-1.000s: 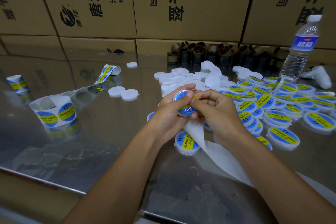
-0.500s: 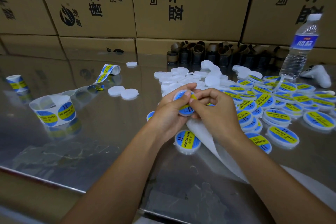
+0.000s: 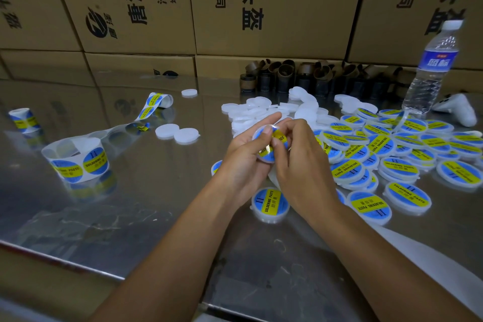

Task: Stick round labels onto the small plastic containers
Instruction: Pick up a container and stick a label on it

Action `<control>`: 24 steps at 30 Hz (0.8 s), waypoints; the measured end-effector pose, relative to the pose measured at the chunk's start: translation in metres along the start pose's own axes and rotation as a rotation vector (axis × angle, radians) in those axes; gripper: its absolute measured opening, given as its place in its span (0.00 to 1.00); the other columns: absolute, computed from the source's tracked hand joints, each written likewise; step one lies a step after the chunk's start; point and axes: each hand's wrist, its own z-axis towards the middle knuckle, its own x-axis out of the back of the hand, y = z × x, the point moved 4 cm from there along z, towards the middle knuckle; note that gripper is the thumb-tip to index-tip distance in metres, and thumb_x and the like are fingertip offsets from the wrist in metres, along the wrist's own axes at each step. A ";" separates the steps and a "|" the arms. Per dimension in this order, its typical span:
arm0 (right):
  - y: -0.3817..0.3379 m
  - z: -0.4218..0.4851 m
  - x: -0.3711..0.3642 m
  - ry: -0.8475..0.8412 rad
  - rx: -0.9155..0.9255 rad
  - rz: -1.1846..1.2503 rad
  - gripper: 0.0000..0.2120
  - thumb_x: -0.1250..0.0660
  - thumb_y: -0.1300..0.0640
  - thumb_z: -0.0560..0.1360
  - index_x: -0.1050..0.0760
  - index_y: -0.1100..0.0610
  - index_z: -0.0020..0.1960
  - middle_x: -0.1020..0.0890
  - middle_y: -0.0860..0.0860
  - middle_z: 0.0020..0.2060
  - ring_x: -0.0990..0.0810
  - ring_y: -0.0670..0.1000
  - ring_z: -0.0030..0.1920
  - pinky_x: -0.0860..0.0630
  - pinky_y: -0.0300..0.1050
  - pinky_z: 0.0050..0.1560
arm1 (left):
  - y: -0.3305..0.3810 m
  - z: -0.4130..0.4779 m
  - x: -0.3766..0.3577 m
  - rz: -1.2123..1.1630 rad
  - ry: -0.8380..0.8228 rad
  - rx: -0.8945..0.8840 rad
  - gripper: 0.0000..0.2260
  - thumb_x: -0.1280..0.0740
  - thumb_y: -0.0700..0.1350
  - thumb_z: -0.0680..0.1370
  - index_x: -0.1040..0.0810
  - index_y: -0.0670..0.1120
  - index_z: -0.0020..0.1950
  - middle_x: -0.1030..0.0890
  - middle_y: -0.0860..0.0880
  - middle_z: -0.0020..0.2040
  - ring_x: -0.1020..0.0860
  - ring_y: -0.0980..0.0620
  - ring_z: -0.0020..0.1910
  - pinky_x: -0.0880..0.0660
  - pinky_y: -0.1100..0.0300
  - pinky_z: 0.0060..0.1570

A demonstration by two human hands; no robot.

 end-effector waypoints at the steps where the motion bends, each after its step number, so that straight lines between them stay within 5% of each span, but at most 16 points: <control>1: -0.001 0.000 0.000 -0.008 0.000 -0.018 0.05 0.41 0.56 0.79 0.38 0.51 0.48 0.26 0.52 0.48 0.27 0.55 0.46 0.32 0.53 0.44 | 0.000 0.000 0.000 0.001 0.002 0.002 0.11 0.44 0.37 0.81 0.25 0.43 0.58 0.15 0.49 0.47 0.17 0.53 0.44 0.21 0.61 0.49; 5: 0.000 0.000 0.000 -0.019 0.022 -0.109 0.07 0.42 0.53 0.79 0.33 0.56 0.54 0.25 0.52 0.48 0.26 0.58 0.47 0.35 0.49 0.39 | 0.002 0.000 0.000 -0.038 0.004 -0.006 0.10 0.44 0.37 0.81 0.25 0.42 0.58 0.15 0.49 0.48 0.17 0.53 0.47 0.21 0.61 0.49; 12: 0.004 -0.001 0.001 -0.020 0.048 -0.145 0.09 0.42 0.49 0.79 0.33 0.54 0.54 0.34 0.43 0.27 0.25 0.56 0.37 0.35 0.47 0.33 | 0.004 -0.002 0.000 -0.071 0.003 -0.011 0.10 0.44 0.37 0.81 0.25 0.42 0.58 0.15 0.50 0.49 0.17 0.53 0.48 0.21 0.61 0.43; 20: 0.011 -0.001 0.002 0.024 0.008 -0.028 0.19 0.36 0.47 0.73 0.38 0.45 0.62 0.34 0.43 0.25 0.29 0.47 0.30 0.35 0.44 0.30 | 0.003 -0.001 0.005 -0.099 0.032 -0.015 0.08 0.40 0.37 0.79 0.25 0.41 0.56 0.15 0.47 0.48 0.17 0.52 0.49 0.21 0.62 0.43; 24: 0.013 0.001 0.000 0.020 -0.052 0.125 0.16 0.32 0.52 0.72 0.38 0.42 0.52 0.25 0.48 0.28 0.24 0.47 0.31 0.27 0.47 0.33 | 0.001 0.000 0.007 -0.067 0.028 -0.021 0.11 0.35 0.42 0.72 0.24 0.42 0.54 0.15 0.47 0.50 0.18 0.48 0.53 0.20 0.56 0.49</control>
